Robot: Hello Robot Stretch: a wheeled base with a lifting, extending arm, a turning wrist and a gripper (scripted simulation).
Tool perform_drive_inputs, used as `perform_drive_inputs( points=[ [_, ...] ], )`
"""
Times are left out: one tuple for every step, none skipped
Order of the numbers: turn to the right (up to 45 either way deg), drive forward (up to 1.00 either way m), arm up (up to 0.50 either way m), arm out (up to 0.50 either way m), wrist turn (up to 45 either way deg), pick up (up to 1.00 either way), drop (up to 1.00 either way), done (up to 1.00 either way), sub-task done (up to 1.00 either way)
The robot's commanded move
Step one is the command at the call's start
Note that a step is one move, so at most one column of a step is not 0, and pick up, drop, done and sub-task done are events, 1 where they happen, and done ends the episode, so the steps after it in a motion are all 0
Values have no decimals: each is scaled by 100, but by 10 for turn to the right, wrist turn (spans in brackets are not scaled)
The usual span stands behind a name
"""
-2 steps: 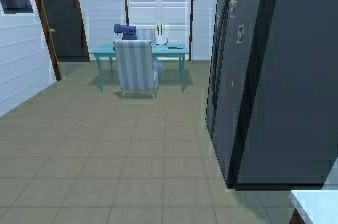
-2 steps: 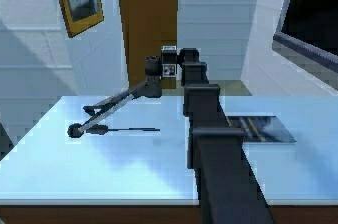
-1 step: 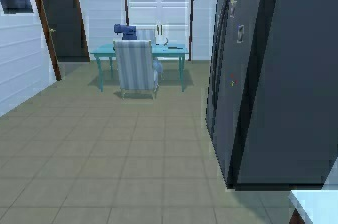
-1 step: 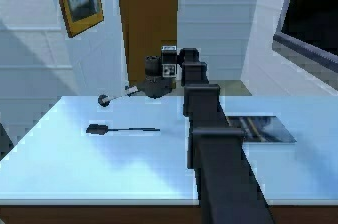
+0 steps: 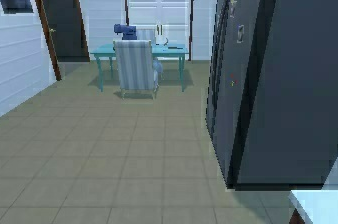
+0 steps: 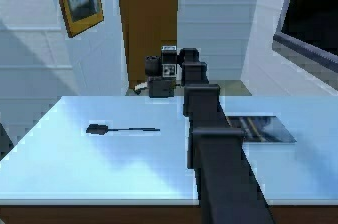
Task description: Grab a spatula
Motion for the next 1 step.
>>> perform_drive_inputs(
  points=[
    [0,0,-16,0,0,0,0,0,0]
  ],
)
